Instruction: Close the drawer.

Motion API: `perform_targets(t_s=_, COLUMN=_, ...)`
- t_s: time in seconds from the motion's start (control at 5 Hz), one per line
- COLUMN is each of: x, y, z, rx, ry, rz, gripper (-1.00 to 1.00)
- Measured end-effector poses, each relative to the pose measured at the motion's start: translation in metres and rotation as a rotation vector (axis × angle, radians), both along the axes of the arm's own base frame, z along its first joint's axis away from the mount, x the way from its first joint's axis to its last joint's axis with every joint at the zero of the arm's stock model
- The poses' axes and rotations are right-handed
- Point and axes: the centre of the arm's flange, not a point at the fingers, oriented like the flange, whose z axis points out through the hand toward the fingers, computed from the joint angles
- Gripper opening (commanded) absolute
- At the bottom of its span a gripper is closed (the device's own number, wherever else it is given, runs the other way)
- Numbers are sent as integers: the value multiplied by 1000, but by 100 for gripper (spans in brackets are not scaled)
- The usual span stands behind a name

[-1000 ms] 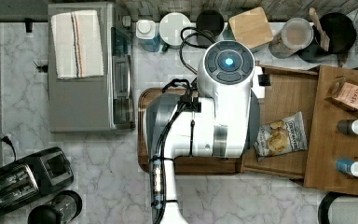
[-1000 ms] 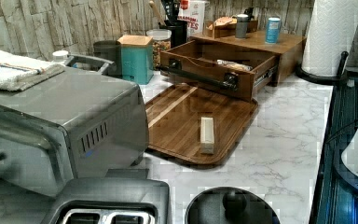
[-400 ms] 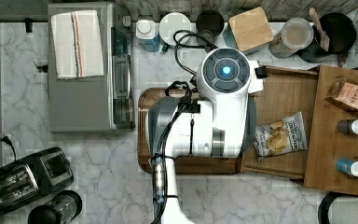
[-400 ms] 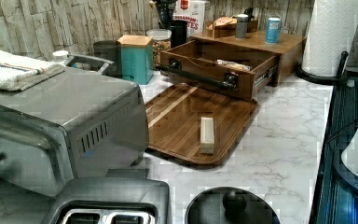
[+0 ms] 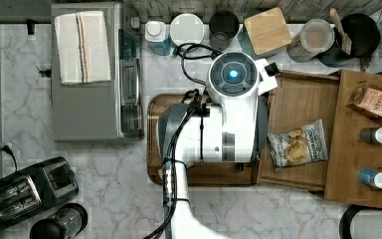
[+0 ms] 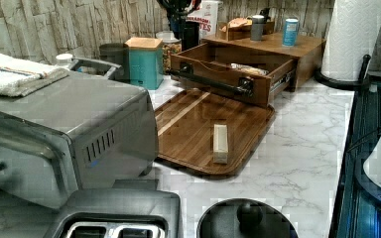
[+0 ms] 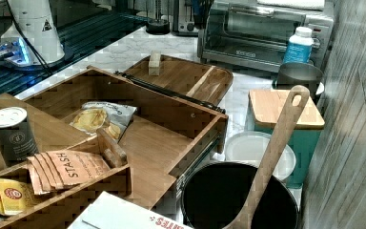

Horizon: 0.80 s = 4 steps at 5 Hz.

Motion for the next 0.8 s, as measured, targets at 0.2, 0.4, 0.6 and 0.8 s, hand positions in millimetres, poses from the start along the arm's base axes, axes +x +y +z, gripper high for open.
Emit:
perform_targets(t_s=0.2, x=7, y=-1, z=-38, rx=-68, ry=48, rz=49, gripper=-100)
perform_targets(t_s=0.4, x=14, y=1, z=-79, rx=-63, ry=50, rz=67, gripper=-100)
perform_targets(t_s=0.6, x=11, y=2, z=-112, rx=-79, ry=64, rz=99, gripper=-100)
perform_targets(t_s=0.8, x=5, y=3, z=-136, rx=-100, ry=78, rz=132, gripper=-100)
